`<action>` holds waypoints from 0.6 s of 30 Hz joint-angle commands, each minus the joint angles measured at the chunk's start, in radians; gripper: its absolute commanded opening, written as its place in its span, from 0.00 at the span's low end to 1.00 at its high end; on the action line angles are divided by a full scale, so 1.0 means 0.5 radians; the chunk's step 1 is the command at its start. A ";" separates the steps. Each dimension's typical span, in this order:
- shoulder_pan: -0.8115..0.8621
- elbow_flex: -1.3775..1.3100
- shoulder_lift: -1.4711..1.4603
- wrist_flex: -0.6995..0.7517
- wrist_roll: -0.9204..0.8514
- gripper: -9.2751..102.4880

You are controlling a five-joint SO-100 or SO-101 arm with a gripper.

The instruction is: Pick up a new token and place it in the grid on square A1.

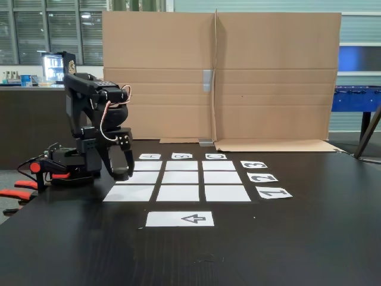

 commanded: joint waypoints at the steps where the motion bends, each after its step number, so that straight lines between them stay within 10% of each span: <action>1: 0.015 0.025 0.040 -0.080 -0.025 0.15; 18: -0.034 0.055 -0.322 -0.368 -0.040 0.15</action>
